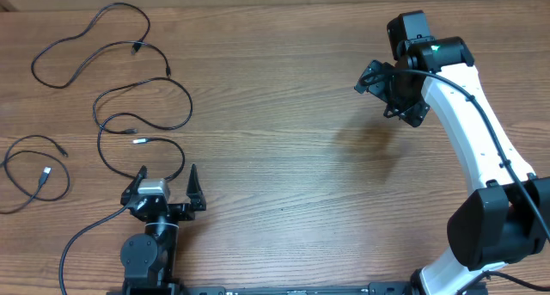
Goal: Untangle cables
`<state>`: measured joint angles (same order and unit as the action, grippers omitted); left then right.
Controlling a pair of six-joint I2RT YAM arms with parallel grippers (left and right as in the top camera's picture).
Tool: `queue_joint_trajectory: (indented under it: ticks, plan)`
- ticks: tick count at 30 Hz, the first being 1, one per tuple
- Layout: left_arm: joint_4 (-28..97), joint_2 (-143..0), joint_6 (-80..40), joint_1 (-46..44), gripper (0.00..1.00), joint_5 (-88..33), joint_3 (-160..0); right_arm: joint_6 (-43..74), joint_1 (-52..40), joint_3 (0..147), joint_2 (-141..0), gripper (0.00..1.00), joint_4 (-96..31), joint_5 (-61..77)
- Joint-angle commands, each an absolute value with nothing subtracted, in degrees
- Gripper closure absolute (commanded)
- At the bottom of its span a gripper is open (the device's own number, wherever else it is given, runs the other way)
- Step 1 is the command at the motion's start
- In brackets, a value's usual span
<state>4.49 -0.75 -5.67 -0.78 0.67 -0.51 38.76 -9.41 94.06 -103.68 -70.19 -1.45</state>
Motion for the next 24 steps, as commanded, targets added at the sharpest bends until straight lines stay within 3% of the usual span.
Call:
queue_joint_trajectory:
  ticks: [1, 14, 24]
  plan:
    - [4.45, -0.23, -6.26, -1.04, 0.01, -0.01, -0.25, 38.50, -9.26, 93.97, -104.16, 0.00, -70.08, -1.41]
    - [4.45, -0.23, -6.26, -1.04, 0.00, -0.01, -0.25, 37.78, -10.98, 93.06, -101.58, 0.00, -64.58, -6.24]
    - [4.45, -0.25, -6.26, -1.04, 0.01, -0.03, -0.25, 27.53, -13.13, 74.52, -84.25, 0.00, -47.40, -5.96]
